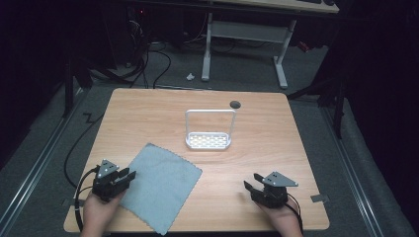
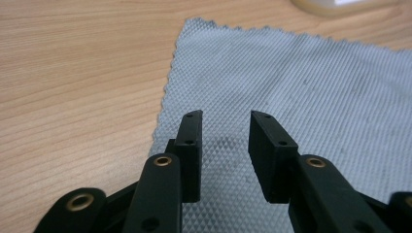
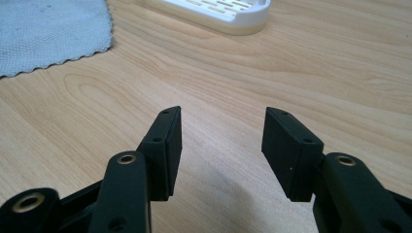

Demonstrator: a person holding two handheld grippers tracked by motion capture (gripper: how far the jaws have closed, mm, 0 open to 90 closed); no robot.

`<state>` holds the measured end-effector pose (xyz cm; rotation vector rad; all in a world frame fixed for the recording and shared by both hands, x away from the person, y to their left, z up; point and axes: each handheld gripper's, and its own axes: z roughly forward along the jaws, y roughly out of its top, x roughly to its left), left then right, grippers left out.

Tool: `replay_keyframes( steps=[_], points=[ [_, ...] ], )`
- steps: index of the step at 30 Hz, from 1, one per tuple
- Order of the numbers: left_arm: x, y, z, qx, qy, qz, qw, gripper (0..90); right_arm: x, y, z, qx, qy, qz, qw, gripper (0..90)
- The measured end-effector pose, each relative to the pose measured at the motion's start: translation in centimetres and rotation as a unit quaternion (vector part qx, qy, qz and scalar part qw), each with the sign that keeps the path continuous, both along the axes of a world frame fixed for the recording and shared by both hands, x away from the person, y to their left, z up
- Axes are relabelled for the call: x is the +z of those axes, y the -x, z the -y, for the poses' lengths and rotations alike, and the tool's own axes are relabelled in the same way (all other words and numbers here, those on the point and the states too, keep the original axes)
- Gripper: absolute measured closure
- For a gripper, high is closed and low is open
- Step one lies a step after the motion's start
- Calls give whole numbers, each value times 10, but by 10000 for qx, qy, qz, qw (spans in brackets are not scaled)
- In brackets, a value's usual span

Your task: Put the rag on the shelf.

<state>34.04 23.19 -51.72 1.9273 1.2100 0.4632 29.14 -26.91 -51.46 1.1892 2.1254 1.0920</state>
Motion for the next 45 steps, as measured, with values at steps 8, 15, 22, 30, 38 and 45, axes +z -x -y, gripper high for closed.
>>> replay_keyframes(
  steps=[8,15,22,30,38,45],
  points=[
    [1,3,4,-158,90,60,9998,638,0,-1,3,10,-71,-56,10000,502],
    [9,11,17,-514,-45,124,9986,791,-1,-1,1,115,-85,-36,9999,502],
    [3,20,24,-763,-417,-28,9962,899,1,-5,-3,210,-175,-3,9996,502],
    [-7,28,41,-1113,-837,-274,9899,899,0,-14,-16,424,-103,-39,9990,502],
    [-7,34,55,-1369,-740,-301,9874,899,0,-13,-12,394,-148,-36,9991,502],
    [-7,42,86,-1893,-592,-389,9794,898,-1,-11,-13,391,-158,-51,9991,504]
  ],
)
